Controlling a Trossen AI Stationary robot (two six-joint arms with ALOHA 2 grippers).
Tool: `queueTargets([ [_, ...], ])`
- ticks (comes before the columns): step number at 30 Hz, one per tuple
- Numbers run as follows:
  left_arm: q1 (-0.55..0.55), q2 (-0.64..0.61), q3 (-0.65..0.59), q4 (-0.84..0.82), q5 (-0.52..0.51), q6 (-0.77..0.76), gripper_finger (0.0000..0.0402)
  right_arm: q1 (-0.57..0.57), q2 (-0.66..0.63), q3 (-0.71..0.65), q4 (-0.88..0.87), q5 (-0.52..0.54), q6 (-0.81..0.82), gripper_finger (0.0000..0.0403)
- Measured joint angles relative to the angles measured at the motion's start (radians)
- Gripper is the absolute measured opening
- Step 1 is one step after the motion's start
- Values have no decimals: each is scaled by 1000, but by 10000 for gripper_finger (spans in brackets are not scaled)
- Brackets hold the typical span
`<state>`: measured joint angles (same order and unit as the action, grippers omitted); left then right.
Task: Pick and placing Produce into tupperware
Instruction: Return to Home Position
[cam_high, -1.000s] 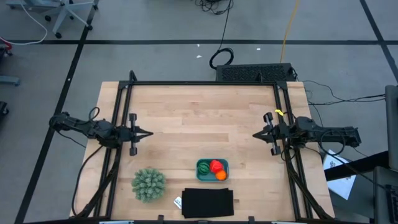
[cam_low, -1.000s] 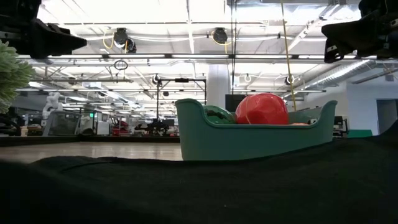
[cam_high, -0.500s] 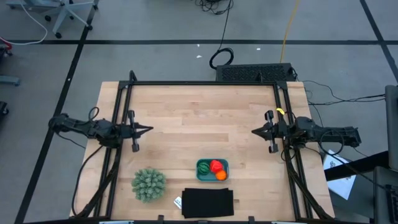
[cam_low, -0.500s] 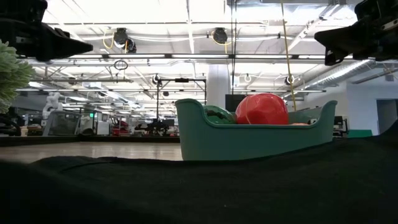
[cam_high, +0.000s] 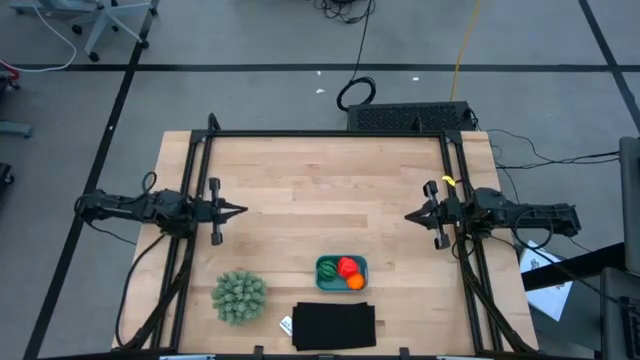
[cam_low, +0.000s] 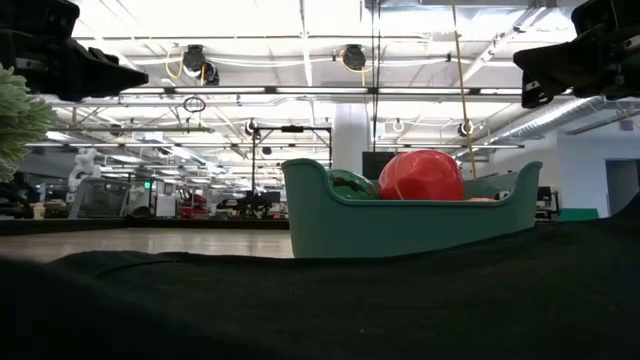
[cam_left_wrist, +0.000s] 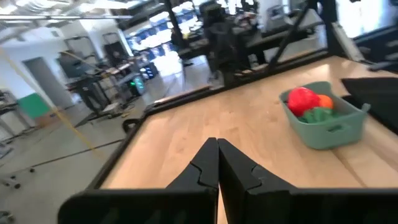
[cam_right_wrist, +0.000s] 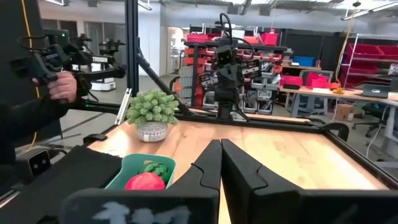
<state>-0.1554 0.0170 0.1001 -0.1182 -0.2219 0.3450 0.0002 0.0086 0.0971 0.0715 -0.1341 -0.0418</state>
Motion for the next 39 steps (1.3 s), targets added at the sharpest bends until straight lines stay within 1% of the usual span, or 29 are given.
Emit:
queueTargets([
  [4,2,0,0,-22,47,-6,0,0,0,0,-9,0,3,0],
  [12,2,0,0,-34,47,-17,1,0,0,0,-19,0,-8,0],
  [18,2,0,0,-45,12,-51,6,0,0,0,-7,0,-1,0],
  [22,2,0,0,-44,-28,-40,1,0,0,0,6,0,-3,0],
  [25,2,0,0,-44,-48,-39,6,0,0,0,6,0,-2,0],
  [31,2,2,0,-44,-45,-66,22,0,0,0,6,1,3,0],
  [39,2,2,0,-44,-43,-62,24,0,0,0,6,1,3,0],
])
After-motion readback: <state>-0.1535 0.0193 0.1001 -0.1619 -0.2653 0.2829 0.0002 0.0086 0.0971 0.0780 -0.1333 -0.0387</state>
